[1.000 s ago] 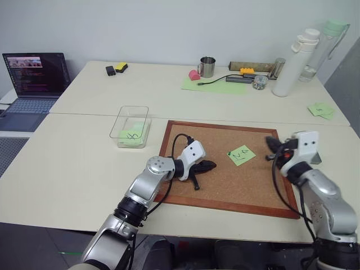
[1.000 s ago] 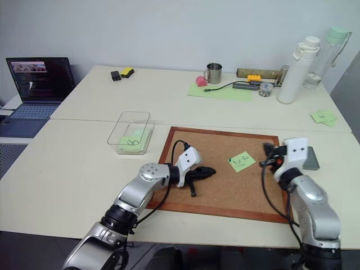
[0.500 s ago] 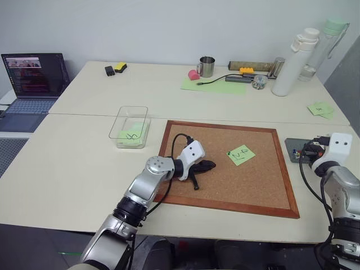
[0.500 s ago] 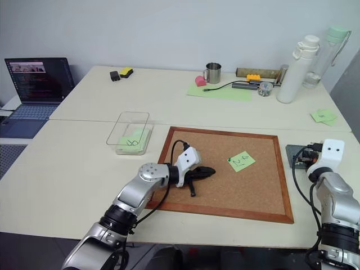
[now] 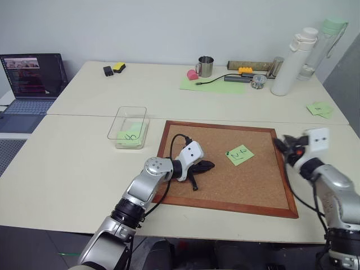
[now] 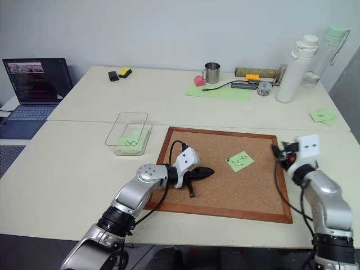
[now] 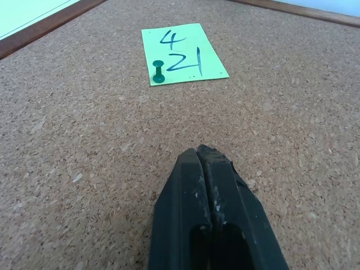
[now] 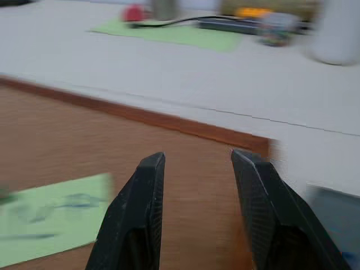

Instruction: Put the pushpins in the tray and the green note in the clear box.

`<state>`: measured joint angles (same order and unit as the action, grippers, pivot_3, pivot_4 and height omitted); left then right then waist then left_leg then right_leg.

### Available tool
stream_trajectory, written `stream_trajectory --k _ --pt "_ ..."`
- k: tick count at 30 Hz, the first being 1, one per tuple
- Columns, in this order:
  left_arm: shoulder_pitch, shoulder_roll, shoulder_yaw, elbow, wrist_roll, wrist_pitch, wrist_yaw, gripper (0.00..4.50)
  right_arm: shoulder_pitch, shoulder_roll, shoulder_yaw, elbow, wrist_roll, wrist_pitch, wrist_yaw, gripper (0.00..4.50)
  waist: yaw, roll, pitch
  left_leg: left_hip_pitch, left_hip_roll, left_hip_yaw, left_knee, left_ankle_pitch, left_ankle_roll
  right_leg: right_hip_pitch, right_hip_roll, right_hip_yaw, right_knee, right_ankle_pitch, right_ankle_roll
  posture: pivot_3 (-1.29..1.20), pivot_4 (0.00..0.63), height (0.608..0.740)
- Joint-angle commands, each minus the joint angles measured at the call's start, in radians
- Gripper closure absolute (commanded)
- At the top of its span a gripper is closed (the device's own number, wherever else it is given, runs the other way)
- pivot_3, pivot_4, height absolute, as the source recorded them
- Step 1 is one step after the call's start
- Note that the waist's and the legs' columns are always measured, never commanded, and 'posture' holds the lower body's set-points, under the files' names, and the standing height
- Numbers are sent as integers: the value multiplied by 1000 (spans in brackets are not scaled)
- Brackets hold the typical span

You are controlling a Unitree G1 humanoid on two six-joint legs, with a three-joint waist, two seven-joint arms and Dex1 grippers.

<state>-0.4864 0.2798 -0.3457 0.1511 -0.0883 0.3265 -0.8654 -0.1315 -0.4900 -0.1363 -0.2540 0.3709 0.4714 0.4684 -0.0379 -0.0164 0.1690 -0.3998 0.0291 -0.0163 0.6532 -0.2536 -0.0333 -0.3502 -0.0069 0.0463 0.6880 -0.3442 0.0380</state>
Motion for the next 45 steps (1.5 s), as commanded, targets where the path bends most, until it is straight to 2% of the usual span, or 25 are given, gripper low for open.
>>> stream_trajectory --k 1,6,14,22,23,45 --pt "11 21 -1 32 21 21 7 4500 0 24 136 -78 -49 16 11 2584 0 0 0 0 0 0 0 0 0 0 0 0 0 0 0 0 150 740" --pt "14 26 0 28 22 19 7 4500 -56 50 226 4 -130 13 -9 2584 1 -1 0 0 -1 0 0 0 0 0 0 0 -1 0 0 0 150 740" --pt "26 31 8 12 21 25 20 4500 -137 101 207 124 -140 28 -31 2584 3 0 0 0 0 0 0 0 0 0 0 0 0 0 0 0 150 740" --pt "31 26 10 3 19 33 33 4500 -166 149 225 132 -112 51 9 2584 2 0 0 0 0 0 -1 0 0 -1 0 0 -1 0 0 0 150 740" --pt "32 25 11 2 19 34 35 4500 -167 153 224 134 -112 52 9 2762 2 0 0 0 0 0 -1 0 0 -1 0 0 -1 0 0 0 150 740" --pt "20 26 10 13 16 34 35 4500 -146 154 194 145 -127 12 -9 2762 2 0 0 0 0 0 -1 0 0 -1 -1 0 0 0 -1 0 150 740"
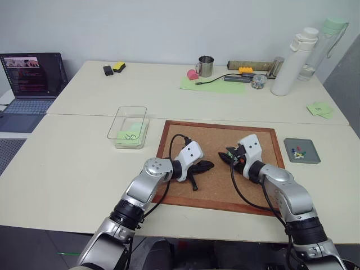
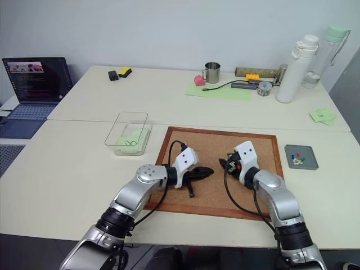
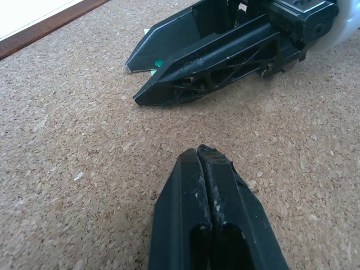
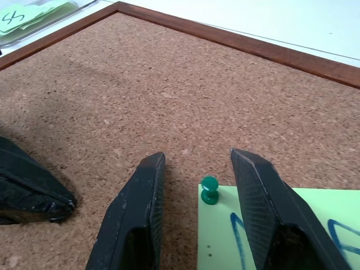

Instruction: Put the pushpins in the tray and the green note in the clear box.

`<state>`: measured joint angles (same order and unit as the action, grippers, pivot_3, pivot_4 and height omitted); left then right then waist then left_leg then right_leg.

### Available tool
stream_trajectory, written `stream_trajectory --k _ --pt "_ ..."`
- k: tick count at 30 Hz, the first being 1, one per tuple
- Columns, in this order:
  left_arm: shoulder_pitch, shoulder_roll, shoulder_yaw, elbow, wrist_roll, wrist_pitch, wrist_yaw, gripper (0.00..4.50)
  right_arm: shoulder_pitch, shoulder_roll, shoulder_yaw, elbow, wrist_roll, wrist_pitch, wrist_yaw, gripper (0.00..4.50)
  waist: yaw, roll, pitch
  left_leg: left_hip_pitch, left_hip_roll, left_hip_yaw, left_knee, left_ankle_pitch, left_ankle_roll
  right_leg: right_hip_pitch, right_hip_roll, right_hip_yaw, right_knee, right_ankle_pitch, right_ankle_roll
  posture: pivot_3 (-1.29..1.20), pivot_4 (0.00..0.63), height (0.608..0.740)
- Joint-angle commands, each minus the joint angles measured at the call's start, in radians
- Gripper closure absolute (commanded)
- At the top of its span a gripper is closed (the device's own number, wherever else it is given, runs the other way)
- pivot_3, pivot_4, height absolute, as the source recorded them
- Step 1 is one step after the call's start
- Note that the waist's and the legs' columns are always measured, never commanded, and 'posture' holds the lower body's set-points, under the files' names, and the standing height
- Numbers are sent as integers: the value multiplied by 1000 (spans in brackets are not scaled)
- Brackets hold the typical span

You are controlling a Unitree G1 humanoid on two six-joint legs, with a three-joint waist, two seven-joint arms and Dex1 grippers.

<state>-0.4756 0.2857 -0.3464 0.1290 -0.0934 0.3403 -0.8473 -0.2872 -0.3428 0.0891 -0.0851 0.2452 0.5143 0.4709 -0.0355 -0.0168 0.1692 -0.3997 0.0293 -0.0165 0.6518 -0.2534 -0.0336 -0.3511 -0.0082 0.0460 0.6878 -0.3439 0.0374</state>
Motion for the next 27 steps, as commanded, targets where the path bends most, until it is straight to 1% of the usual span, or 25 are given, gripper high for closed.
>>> stream_trajectory --k 1,16,27 --pt "9 20 10 36 21 20 16 4500 12 7 -34 -24 -1 -35 -13 2762 0 0 0 0 0 0 0 0 0 0 0 0 0 0 0 0 150 740" --pt "16 22 10 26 17 25 14 4500 62 49 -54 -34 10 -107 -20 2762 0 0 0 0 0 0 0 0 0 0 0 0 0 0 0 0 150 740" --pt "19 23 10 20 14 29 11 4500 89 88 -57 -2 7 -234 -15 2762 0 0 0 0 0 0 0 0 0 0 0 0 0 0 0 0 150 740"
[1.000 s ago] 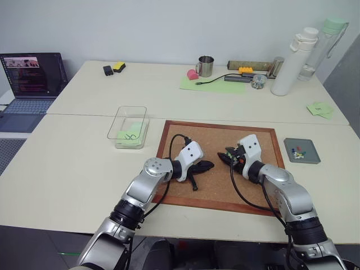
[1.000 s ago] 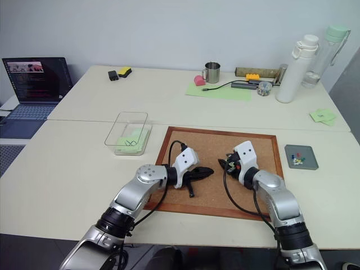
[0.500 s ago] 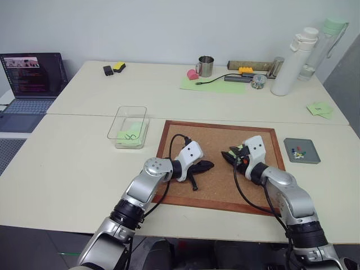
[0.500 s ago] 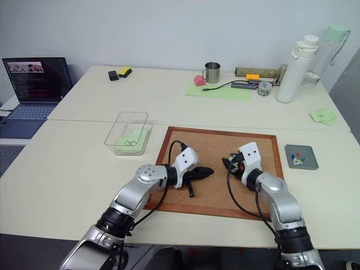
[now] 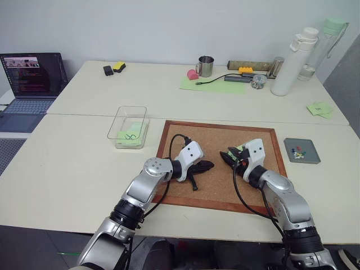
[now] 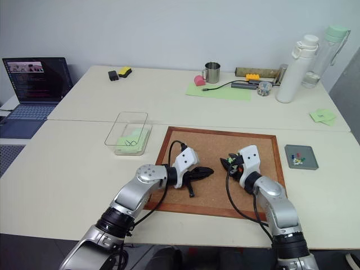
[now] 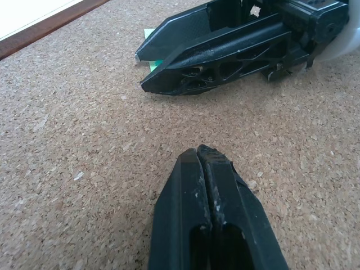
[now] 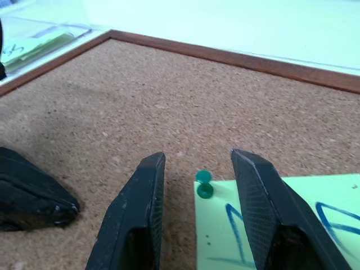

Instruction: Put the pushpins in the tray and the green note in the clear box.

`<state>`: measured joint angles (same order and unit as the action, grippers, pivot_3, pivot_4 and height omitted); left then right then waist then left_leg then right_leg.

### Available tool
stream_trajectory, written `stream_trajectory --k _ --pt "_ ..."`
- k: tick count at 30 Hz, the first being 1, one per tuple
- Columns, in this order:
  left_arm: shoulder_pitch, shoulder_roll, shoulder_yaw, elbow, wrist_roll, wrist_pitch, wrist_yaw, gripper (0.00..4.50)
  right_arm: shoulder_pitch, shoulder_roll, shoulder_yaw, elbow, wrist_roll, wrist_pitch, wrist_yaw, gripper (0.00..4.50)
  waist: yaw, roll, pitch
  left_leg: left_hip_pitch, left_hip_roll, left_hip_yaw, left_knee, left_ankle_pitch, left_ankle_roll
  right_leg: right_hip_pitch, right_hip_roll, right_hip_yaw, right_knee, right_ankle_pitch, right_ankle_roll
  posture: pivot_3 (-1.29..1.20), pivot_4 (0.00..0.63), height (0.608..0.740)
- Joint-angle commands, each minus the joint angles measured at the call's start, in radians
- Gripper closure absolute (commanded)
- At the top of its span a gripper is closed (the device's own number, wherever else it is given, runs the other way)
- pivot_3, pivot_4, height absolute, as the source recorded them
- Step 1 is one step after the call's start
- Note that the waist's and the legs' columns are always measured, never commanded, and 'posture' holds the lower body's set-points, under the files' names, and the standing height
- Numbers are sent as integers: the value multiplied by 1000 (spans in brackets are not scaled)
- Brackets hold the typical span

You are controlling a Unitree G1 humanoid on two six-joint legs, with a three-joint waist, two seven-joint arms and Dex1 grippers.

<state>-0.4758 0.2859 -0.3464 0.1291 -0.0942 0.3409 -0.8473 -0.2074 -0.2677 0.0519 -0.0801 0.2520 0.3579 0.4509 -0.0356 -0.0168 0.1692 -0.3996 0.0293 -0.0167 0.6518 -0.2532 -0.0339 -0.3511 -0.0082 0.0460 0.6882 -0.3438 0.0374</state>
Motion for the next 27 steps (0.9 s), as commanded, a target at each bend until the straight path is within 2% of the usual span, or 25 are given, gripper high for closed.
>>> stream_trajectory --k 1,5,8,14,27 --pt "20 23 11 20 14 29 11 4500 13 16 -19 -5 3 -92 12 2762 0 0 0 0 0 0 0 0 0 0 0 0 0 0 0 0 150 740" --pt "21 23 11 16 13 32 12 4500 26 22 -13 0 4 -126 22 2762 0 0 0 0 0 0 0 0 0 0 0 0 0 0 0 0 150 740" --pt "22 22 11 12 11 34 12 4500 34 0 14 15 -39 -144 21 3283 0 0 0 0 0 0 0 0 0 0 0 0 0 0 0 0 150 740" --pt "22 22 12 13 11 35 14 4500 43 6 3 14 -33 -142 17 4486 0 0 0 0 0 0 0 0 0 0 0 0 0 0 0 0 150 740" --pt "25 22 9 11 12 33 14 4500 42 4 -9 -65 -8 -142 31 4486 0 0 0 0 0 0 0 0 0 0 0 0 0 0 0 0 150 740"
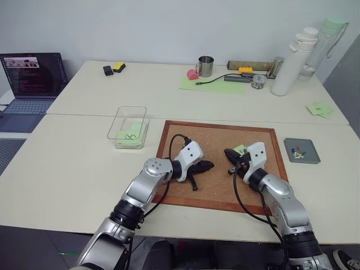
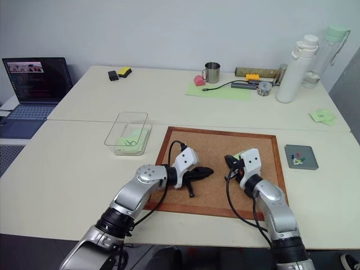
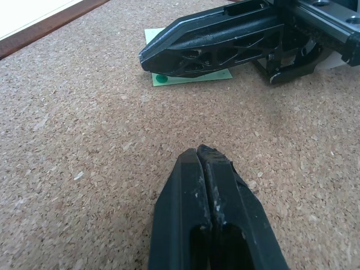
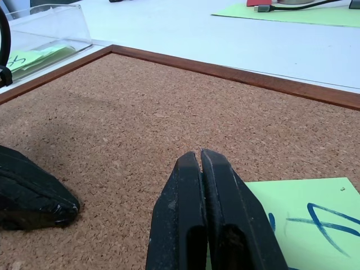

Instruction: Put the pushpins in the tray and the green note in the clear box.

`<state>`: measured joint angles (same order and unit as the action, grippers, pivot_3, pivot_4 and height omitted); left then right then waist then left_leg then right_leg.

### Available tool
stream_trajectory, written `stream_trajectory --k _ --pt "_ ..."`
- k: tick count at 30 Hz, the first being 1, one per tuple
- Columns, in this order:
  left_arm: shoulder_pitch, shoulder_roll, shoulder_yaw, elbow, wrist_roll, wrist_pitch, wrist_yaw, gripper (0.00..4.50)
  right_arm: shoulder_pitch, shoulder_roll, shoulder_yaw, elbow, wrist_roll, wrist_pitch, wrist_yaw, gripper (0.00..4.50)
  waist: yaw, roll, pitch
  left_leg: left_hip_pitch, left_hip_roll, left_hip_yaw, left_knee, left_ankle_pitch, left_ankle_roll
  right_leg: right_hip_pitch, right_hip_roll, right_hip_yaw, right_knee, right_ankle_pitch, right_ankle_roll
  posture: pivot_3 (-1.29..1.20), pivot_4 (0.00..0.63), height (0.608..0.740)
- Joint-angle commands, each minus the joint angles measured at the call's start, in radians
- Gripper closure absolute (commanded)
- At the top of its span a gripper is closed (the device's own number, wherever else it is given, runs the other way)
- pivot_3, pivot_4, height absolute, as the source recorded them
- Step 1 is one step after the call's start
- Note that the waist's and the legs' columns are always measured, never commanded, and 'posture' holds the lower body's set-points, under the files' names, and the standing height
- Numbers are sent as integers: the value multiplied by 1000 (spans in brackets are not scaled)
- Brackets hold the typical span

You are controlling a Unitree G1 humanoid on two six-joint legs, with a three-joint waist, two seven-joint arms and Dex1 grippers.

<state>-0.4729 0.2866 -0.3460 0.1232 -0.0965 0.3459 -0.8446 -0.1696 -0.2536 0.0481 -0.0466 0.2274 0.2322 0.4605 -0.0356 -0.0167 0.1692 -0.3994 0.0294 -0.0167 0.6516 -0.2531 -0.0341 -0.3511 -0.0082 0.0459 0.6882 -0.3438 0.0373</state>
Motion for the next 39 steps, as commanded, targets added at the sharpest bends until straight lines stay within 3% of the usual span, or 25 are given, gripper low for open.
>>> stream_trajectory --k 1,14,17,24,31,39 --pt "23 22 9 17 14 29 12 4500 7 -18 -2 -117 11 -13 23 4486 0 0 0 0 0 0 0 0 0 0 0 0 0 0 0 0 150 740" --pt "17 9 11 26 1 29 17 4500 31 -133 -41 -272 4 53 40 4486 3 0 0 0 -1 0 -3 0 -1 0 0 -1 -2 0 0 0 150 740" --pt "1 -24 64 16 -66 86 25 4500 32 -192 -22 -279 -31 37 79 4486 4 0 0 0 -1 0 -3 1 -1 0 0 -1 -2 0 0 0 150 740" --pt "-80 -46 223 -12 -304 314 -42 3365 24 -327 -25 -309 -53 19 181 4500 4 -1 0 -1 -2 0 -2 1 -1 0 0 -1 -2 0 0 0 150 740" --pt "-179 -87 362 7 -499 513 -34 1864 22 -444 30 -313 -143 -105 283 4500 7 -2 1 -3 -2 0 -2 1 -1 0 0 -2 -7 0 0 0 150 740" --pt "-228 -86 342 48 -551 586 -84 308 5 -527 110 -353 -212 -255 398 4500 6 -2 1 -3 -2 0 -2 1 -1 0 0 -2 -7 0 0 0 150 740"
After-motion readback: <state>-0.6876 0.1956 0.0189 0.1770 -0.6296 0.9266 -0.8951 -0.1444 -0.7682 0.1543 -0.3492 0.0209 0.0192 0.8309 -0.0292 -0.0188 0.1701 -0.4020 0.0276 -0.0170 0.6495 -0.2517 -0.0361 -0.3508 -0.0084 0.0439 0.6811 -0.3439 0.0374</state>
